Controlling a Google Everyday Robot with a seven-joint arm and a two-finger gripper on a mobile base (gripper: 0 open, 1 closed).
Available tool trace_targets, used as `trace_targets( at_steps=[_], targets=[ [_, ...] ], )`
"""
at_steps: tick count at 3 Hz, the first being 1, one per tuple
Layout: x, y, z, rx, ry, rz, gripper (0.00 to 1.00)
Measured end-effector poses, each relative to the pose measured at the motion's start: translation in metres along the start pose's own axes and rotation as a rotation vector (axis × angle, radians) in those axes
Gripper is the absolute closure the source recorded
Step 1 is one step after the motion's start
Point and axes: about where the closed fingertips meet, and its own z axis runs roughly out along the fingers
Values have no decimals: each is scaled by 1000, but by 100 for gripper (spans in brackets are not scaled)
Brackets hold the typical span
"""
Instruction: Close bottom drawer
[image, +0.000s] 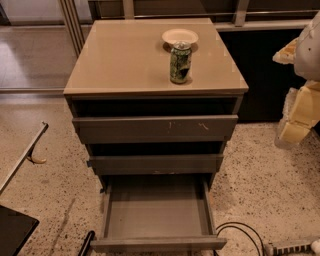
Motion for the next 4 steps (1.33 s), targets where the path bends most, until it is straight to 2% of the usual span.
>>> trace_targets(
  at_steps=[2, 3, 4],
  targets=[
    [1, 1, 10, -8, -9, -11, 0],
    [9, 10, 50, -37, -29, -34, 0],
    [19, 36, 121, -89, -87, -45, 0]
  ],
)
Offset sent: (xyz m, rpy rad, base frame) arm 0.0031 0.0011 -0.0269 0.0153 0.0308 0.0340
